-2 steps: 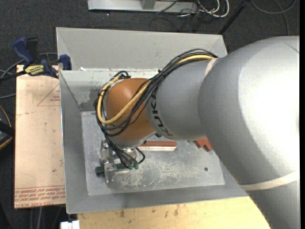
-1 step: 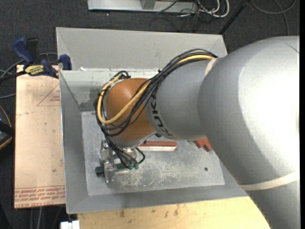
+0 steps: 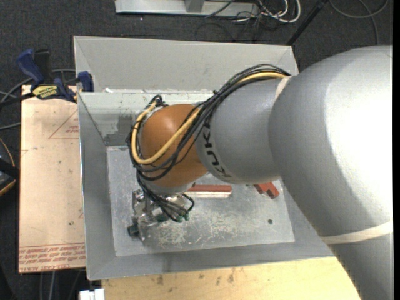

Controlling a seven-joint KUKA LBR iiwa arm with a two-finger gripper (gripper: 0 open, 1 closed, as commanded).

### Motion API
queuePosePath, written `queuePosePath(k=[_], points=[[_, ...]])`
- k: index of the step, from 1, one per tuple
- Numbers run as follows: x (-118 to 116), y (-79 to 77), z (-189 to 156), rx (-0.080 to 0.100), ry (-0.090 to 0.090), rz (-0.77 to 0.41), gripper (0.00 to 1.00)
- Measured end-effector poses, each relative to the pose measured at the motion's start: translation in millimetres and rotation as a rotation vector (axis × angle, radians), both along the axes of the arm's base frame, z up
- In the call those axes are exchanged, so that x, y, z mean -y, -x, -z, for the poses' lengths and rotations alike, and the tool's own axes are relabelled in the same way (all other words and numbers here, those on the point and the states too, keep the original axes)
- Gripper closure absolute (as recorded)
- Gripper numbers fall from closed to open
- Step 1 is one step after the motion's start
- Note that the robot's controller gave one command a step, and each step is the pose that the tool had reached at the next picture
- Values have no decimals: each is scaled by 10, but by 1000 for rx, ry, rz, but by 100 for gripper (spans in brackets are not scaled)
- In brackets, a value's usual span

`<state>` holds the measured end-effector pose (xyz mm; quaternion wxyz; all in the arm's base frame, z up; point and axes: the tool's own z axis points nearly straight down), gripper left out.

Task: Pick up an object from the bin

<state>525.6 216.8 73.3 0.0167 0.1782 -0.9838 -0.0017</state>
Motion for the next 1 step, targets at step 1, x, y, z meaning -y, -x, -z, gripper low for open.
queuePosePath(k=[1], points=[[142,-291,-1650,41,-6,21,100]])
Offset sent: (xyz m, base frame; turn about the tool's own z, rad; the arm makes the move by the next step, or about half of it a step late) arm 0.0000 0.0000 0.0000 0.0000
